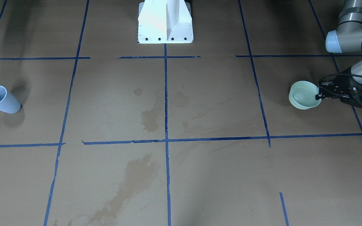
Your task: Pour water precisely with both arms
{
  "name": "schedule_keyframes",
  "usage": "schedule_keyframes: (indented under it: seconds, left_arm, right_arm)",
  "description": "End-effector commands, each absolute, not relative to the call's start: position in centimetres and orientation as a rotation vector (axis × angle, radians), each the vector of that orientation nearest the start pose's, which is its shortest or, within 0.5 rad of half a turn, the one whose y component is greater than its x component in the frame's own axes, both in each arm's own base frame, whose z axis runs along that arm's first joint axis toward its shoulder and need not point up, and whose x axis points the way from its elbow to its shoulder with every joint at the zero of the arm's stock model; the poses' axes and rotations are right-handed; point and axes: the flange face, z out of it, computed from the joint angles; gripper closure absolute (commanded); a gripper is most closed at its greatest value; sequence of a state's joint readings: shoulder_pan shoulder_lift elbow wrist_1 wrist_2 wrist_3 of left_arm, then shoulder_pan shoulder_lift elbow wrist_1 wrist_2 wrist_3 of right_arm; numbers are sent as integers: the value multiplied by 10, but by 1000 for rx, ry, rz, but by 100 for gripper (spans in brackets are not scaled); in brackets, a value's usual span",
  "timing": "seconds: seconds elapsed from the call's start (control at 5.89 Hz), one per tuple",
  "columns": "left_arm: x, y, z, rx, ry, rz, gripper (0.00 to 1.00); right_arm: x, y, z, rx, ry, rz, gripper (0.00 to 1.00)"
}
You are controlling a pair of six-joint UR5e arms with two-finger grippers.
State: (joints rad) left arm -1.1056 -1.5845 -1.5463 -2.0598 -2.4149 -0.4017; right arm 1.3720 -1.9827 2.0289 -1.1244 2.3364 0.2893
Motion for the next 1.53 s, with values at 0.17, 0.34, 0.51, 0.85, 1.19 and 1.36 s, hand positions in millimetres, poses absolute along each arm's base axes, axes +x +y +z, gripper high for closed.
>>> schedule_keyframes:
  seconds: [0.17, 0.34, 0.51, 0.85, 1.19, 1.36]
  left_arm:
    - [175, -479, 636, 40, 934, 253, 94]
    - [174, -477, 639, 35, 932, 252, 43]
    - [169, -472, 640, 56, 936, 264, 0]
    - [82, -497, 628, 178, 917, 112, 0]
    - [59, -499, 634, 207, 901, 122, 0]
    - [19, -505, 638, 197, 857, 158, 0]
  right_arm:
    - [6, -352, 558, 250, -808, -196, 0]
    - [6, -351, 559, 245, -809, -199, 0]
    - [7, -352, 559, 248, -807, -198, 0]
    - [5, -362, 558, 256, -804, -201, 0]
    - [1, -360, 571, 159, -803, -244, 0]
    - [7, -372, 569, 109, -793, -289, 0]
